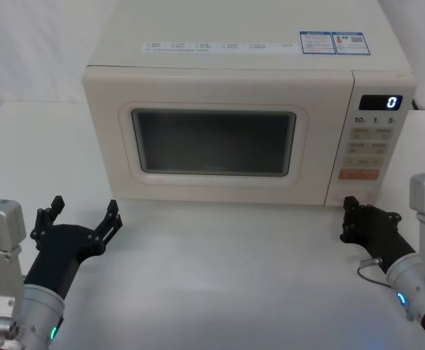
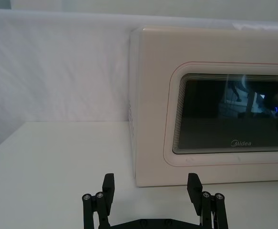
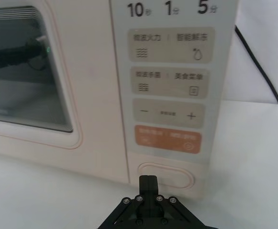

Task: Press the button to open the microwave door with one hand; close the microwave door with the other hand.

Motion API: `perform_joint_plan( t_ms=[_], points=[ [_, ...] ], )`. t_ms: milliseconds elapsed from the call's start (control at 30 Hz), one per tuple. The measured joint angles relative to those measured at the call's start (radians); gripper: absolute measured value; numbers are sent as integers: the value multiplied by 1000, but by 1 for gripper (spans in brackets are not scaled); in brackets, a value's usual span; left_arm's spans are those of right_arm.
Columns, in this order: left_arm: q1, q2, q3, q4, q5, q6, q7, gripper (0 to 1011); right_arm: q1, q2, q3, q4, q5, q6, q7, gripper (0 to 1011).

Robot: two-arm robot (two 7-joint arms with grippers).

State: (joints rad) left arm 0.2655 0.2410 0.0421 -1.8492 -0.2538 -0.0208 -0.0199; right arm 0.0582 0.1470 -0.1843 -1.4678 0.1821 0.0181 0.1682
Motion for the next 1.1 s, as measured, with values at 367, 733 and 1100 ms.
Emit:
perform_joint_plan(
  t_ms=[367,733,1100],
  points=[
    [0,0,0,0,0,0,0,1001,17,1,18,31,-4,-2,-2,0],
    [0,0,0,0,0,0,0,1001,26,-7,26,52,-1,-17,1,0],
    [0,0,0,0,0,0,0,1001,33,-17,25,63,-2,-23,0,0]
  ],
)
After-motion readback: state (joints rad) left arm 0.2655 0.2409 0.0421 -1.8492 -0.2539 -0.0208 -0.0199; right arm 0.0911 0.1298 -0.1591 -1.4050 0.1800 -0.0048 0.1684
